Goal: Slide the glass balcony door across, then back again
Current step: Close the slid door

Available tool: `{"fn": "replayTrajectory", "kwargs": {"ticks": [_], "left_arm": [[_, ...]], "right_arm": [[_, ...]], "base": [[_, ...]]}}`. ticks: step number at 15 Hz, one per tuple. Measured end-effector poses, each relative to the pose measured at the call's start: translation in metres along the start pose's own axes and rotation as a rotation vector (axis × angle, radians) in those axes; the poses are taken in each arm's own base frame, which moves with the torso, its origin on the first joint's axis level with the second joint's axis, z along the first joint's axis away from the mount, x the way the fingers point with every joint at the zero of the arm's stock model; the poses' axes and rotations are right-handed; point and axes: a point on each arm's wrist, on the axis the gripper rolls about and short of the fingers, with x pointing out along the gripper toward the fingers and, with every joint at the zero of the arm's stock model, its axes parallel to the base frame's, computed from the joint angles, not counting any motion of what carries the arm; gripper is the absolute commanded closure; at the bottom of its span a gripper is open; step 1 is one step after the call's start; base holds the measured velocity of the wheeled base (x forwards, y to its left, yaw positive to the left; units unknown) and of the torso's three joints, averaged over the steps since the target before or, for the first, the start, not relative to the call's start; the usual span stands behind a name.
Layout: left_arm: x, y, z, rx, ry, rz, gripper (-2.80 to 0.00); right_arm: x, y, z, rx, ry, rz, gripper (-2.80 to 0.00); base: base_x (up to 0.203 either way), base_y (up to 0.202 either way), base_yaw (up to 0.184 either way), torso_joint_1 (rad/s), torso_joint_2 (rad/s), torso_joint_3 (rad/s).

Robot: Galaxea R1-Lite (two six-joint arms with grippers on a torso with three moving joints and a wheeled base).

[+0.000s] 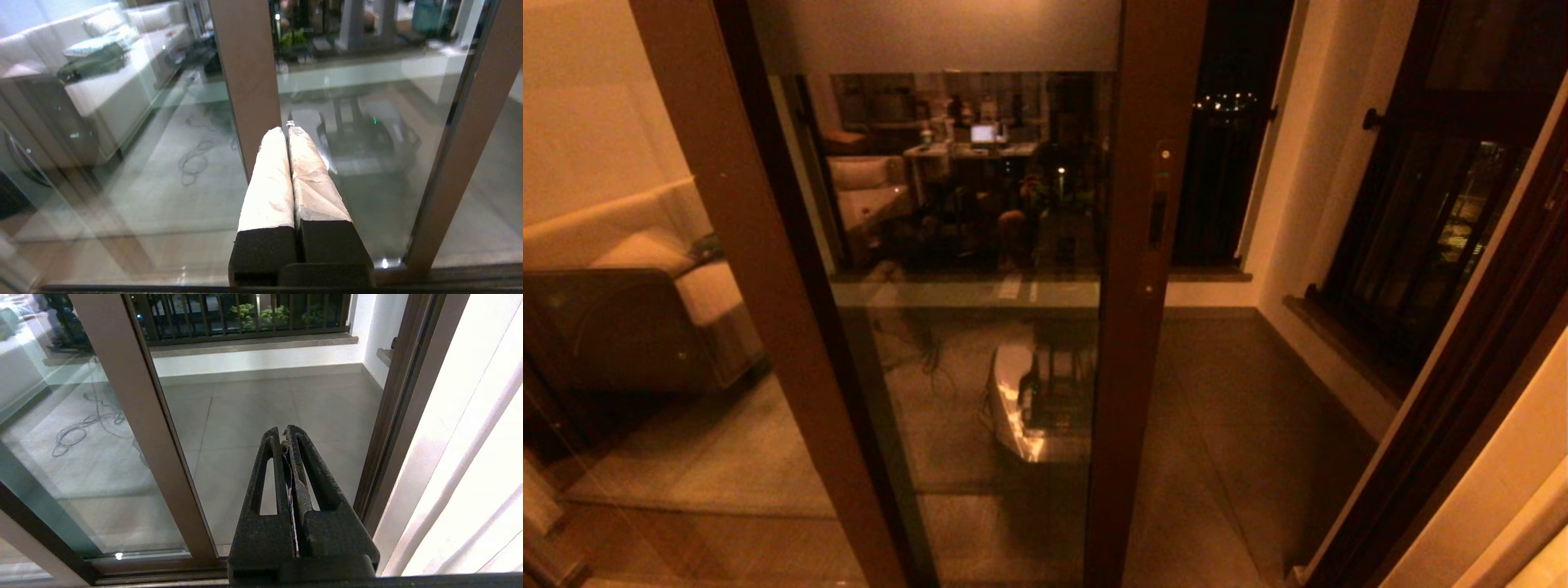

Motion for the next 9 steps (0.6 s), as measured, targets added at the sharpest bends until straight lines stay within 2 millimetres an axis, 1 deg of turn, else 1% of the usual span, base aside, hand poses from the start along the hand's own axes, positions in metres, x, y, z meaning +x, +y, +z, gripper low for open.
{"fn": "replayTrajectory", "kwargs": {"ticks": [4, 9], "left_arm": [[-0.0004, 0.0002, -0.0021, -0.081, -0.003, 0.022, 0.00], [-0.0004, 0.0002, -0.0024, -0.087, -0.003, 0.023, 0.00]], "right_arm": [[0.0000, 0.0000, 0.0000, 0.000, 0.000, 0.000, 0.00], [0.0000, 0.0000, 0.0000, 0.000, 0.000, 0.000, 0.00]], "base": [[0.000, 0.000, 0.000, 0.000, 0.00, 0.000], [0.000, 0.000, 0.000, 0.000, 0.00, 0.000]]}}
